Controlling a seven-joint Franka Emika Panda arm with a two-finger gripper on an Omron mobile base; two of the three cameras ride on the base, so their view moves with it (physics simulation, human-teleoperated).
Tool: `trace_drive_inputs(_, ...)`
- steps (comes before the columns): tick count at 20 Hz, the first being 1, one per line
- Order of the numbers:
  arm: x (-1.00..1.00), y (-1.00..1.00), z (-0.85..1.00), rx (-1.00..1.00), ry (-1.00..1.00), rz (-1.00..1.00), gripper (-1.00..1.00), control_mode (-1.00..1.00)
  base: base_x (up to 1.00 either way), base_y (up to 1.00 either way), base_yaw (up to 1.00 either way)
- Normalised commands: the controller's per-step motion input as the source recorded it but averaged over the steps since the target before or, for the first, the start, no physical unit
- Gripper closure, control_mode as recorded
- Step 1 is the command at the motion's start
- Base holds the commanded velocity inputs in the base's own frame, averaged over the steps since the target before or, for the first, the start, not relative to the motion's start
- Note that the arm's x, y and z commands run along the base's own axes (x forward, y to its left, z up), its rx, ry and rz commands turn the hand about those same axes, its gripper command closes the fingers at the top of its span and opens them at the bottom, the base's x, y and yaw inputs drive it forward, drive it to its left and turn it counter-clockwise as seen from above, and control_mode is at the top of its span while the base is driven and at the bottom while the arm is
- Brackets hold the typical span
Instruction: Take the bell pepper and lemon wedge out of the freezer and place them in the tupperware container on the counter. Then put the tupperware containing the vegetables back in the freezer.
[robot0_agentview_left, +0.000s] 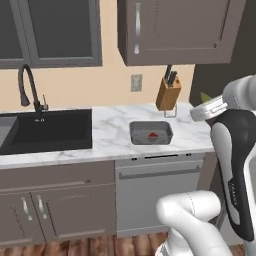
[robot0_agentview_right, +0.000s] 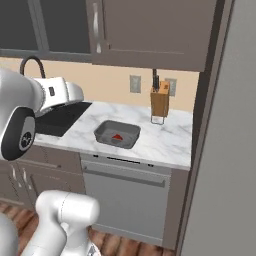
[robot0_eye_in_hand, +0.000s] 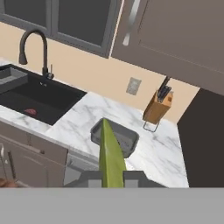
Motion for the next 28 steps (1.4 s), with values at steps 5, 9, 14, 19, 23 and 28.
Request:
trace_drive_inputs(5, 0.00, 0.00, 0.00, 0.00, 0.00, 0.00, 1.00, 1.00, 0.53, 0.14, 0.00)
trace_drive_inputs(9, 0.00, 0.00, 0.00, 0.00, 0.00, 0.00, 1.00, 1.00, 0.57, 0.00, 0.00)
trace_drive_inputs(14, 0.00, 0.00, 0.00, 0.00, 0.00, 0.00, 1.00, 1.00, 0.54, 0.00, 0.00)
trace_drive_inputs(19, 0.00, 0.00, 0.00, 0.00, 0.00, 0.00, 1.00, 1.00, 0.20, 0.00, 0.00)
trace_drive_inputs(23, 0.00, 0.00, -0.01, -0.01, 0.00, 0.00, 1.00, -1.00, 0.01, 0.00, 0.00)
trace_drive_inputs(28, 0.09, 0.02, -0.19, -0.05, 0.02, 0.00, 1.00, -1.00, 0.00, 0.00, 0.00)
